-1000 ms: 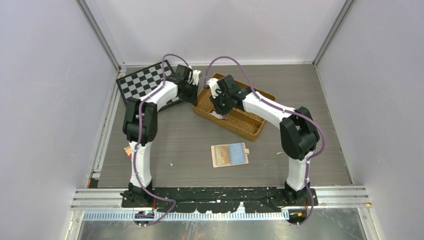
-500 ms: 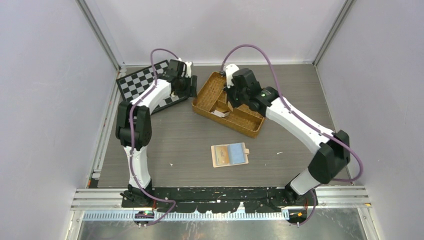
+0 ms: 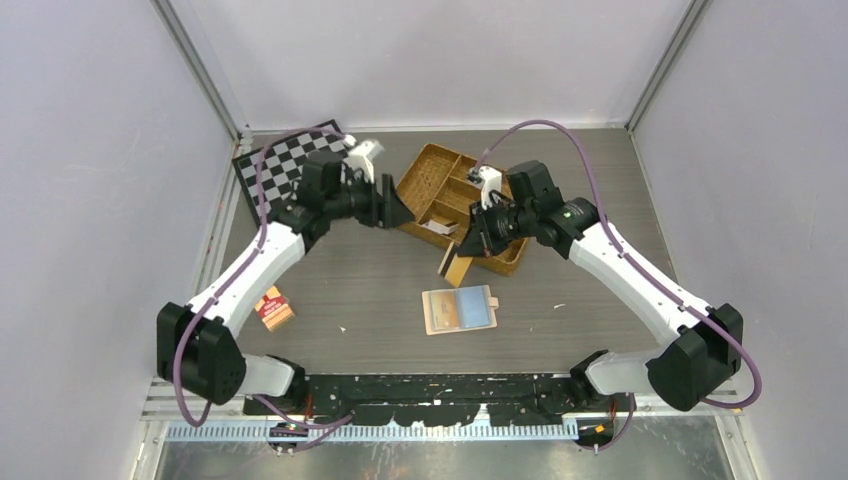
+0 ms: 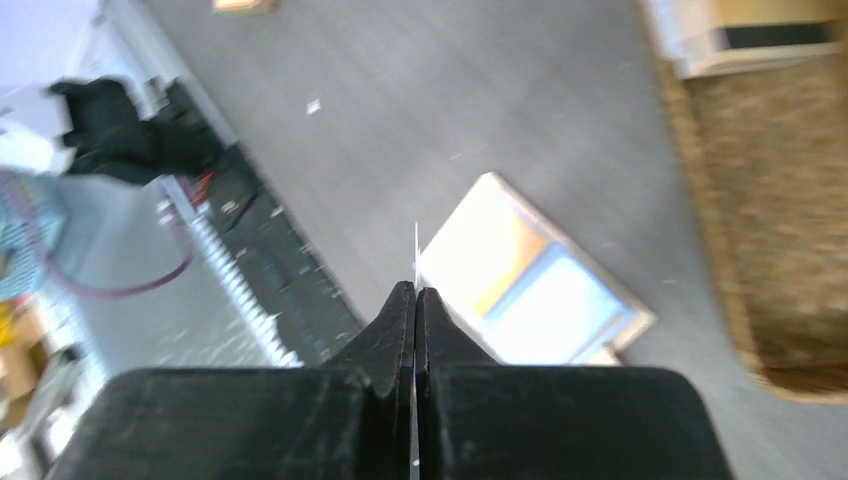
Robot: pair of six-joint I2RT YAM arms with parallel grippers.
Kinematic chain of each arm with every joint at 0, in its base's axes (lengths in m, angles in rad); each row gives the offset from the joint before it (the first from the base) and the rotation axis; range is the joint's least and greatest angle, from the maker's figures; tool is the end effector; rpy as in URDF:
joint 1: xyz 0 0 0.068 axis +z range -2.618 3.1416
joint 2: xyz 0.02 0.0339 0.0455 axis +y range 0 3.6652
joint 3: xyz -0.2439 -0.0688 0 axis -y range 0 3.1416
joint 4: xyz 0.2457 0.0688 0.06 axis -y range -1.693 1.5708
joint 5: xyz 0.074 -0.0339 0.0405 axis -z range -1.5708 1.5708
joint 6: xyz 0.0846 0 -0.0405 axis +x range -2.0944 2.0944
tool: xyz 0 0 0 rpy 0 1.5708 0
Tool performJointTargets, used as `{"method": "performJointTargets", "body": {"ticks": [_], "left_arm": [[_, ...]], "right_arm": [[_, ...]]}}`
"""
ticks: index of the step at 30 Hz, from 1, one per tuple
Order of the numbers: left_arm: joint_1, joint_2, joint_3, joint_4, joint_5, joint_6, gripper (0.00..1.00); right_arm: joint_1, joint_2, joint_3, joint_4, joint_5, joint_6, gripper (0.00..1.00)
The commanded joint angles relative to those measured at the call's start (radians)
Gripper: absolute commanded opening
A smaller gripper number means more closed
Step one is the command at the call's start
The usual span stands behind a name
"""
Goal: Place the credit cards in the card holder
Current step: Insert the credit card into the card holder.
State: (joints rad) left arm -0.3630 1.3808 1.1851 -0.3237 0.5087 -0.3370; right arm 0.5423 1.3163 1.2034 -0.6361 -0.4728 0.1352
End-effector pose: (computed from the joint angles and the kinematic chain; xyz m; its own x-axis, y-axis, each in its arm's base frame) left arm 0.3172 -0.1646 0.2907 -0.6712 -0.0540 -0.7393 0.5123 0.6871 -0.5152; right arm 0.2532 0.1976 0.2798 -0.6783 -0.2686 -0.6839 -0.6597 0.6324 0.4060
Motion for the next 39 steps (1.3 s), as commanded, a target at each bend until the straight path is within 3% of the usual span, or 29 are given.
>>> {"method": "performJointTargets", "body": {"ticks": [1, 5, 14, 18, 22, 23, 28, 33, 39], "left_arm": [[-0.089, -0.084, -0.156, 0.175, 0.311, -0.129, 0.59], [-0.158, -0.128, -0.223, 0.208, 0.482, -0.164, 0.59], [-0.242, -0.175, -0.289, 0.199, 0.600, -0.171, 0.58], [-0.257, -0.164, -0.288, 0.198, 0.594, -0.172, 0.40], [-0.276, -0.149, -0.297, 0.200, 0.575, -0.170, 0.06], [-0.280, -0.151, -0.304, 0.203, 0.560, -0.171, 0.00], [-0.283, -0.180, -0.390, 0.279, 0.412, -0.240, 0.00], [-0.289, -0.188, -0.525, 0.431, 0.193, -0.409, 0.00], [-0.307, -0.100, -0.662, 0.640, 0.063, -0.613, 0.00]], "right_arm": [[0.006, -0.047, -0.033, 0.008, -0.355, 0.079, 0.00], [0.007, -0.045, -0.036, -0.020, -0.450, 0.088, 0.00], [0.008, -0.032, -0.030, -0.054, -0.521, 0.081, 0.01], [0.008, -0.028, -0.022, -0.064, -0.526, 0.078, 0.01], [0.007, -0.032, -0.025, -0.070, -0.505, 0.075, 0.01], [0.008, -0.034, -0.026, -0.071, -0.487, 0.076, 0.06], [0.007, -0.091, -0.065, -0.074, -0.252, 0.127, 0.43], [0.002, -0.168, -0.176, -0.042, -0.039, 0.256, 0.54], [0.002, -0.231, -0.405, 0.063, 0.114, 0.443, 0.54]]}}
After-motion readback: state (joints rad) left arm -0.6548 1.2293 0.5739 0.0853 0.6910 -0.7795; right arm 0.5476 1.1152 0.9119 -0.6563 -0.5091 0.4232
